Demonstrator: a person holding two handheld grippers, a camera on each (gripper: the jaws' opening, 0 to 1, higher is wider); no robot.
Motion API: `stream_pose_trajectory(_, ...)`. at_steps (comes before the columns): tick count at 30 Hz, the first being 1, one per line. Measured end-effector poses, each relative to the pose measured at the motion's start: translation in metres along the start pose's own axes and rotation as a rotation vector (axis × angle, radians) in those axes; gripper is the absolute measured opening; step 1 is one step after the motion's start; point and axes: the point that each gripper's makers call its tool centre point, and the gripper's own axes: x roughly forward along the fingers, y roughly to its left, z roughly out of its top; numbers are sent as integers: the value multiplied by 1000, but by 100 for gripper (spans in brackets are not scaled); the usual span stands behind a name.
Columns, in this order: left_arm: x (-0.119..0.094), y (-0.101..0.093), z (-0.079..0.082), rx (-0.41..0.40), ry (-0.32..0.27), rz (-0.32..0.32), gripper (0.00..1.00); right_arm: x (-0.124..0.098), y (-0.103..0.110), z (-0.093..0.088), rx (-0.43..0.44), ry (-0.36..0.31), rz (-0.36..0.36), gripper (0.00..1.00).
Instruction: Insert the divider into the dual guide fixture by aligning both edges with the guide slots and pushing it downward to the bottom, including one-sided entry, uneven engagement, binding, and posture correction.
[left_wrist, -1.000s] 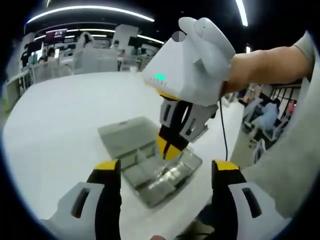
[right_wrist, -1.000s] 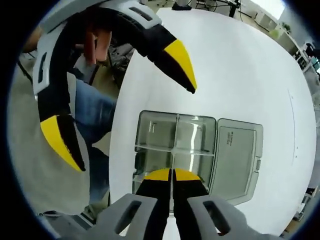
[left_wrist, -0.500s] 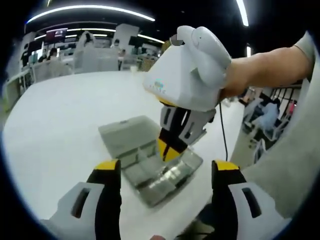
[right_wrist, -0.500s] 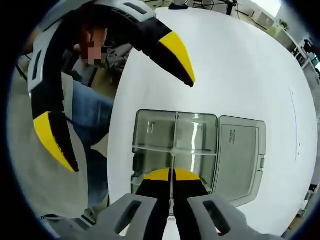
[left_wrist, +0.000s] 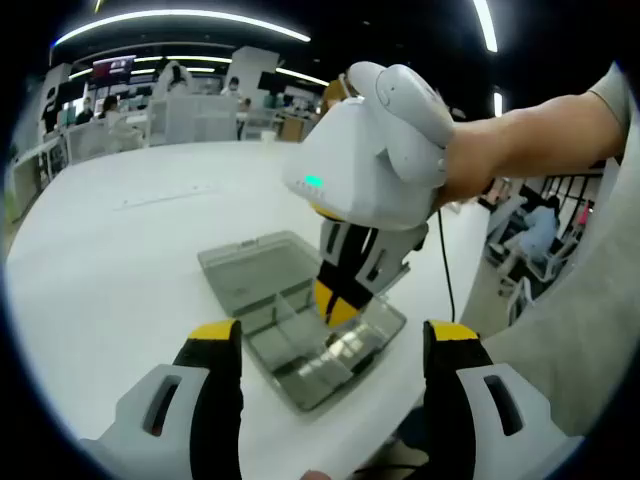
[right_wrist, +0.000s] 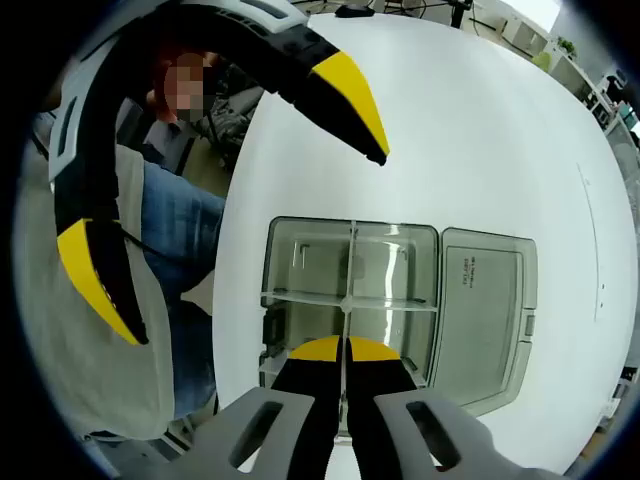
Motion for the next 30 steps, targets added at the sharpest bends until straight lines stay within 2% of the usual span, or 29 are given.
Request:
stream_pose_trajectory(19, -2, 1, -1, -2, 3, 4, 72, 13, 2, -3, -17, 13, -7, 0)
stream_pose_trajectory(30, -1, 2, -1, -2, 2, 3, 72, 12, 2, -3, -10, 20, -4, 0)
